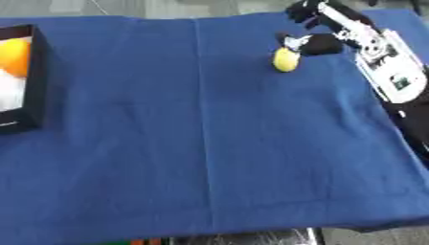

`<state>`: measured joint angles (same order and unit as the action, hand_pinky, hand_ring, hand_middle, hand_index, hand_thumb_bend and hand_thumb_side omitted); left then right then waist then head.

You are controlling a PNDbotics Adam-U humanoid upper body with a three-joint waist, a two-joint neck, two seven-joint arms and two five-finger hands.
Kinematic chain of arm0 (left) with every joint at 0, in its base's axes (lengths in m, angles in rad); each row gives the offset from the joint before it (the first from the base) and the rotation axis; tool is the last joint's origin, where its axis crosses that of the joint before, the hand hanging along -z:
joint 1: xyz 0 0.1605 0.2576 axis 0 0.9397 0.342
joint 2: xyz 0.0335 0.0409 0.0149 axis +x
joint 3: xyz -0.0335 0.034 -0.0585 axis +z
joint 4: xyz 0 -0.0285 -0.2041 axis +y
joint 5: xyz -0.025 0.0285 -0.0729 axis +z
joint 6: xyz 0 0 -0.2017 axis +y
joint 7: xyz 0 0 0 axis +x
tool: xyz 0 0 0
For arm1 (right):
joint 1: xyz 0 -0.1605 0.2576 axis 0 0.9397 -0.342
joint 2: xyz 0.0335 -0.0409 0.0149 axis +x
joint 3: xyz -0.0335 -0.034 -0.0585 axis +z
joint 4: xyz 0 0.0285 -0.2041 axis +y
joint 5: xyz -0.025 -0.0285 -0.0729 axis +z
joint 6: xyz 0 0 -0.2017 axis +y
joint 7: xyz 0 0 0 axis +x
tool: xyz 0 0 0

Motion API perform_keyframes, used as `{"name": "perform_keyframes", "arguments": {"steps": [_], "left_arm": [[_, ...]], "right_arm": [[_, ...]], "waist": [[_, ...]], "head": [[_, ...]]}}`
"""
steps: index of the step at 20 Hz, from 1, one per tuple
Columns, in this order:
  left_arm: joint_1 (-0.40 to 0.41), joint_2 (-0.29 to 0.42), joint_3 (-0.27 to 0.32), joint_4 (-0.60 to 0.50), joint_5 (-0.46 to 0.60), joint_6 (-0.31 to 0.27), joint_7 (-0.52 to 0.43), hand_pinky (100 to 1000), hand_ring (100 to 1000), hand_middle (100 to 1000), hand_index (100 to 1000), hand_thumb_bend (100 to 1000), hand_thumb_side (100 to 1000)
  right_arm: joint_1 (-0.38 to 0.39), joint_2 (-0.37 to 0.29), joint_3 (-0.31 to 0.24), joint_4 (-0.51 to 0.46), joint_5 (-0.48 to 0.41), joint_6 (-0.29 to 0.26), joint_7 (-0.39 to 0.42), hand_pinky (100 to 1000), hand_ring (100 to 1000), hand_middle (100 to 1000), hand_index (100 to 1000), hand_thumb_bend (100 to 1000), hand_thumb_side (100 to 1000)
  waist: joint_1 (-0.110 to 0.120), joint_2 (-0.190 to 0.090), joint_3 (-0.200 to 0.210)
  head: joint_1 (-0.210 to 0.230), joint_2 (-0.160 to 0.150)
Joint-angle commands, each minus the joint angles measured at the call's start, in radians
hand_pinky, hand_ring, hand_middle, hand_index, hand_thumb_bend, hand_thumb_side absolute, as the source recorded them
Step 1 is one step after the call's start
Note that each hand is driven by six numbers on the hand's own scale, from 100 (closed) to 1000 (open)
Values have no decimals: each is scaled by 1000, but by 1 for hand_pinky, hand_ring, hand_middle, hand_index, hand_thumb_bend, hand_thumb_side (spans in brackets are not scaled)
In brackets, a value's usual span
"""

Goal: Pick up the objects with one hand, pass them to the other hand, and then place them into the box on the other side of the table.

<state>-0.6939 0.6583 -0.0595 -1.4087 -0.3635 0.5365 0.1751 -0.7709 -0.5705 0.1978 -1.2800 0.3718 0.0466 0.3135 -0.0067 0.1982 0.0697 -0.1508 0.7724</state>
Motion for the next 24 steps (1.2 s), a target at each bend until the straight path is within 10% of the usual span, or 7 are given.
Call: {"name": "perform_keyframes", "arguments": {"steps": [1,24], "left_arm": [[-16,25,2,-8,3,-2,-3,730,789,759,698,525,576],[-10,22,4,-15,11,1,2,730,790,759,697,521,580]], "right_arm": [[-41,-32,-14,57,40,-22,44,813,837,787,856,354,441],[-113,-29,-49,258,205,-88,79,821,839,793,871,466,461]], "waist": [[4,-24,3],[9,-14,10]], "head": [[-3,-2],[-26,-2]]}}
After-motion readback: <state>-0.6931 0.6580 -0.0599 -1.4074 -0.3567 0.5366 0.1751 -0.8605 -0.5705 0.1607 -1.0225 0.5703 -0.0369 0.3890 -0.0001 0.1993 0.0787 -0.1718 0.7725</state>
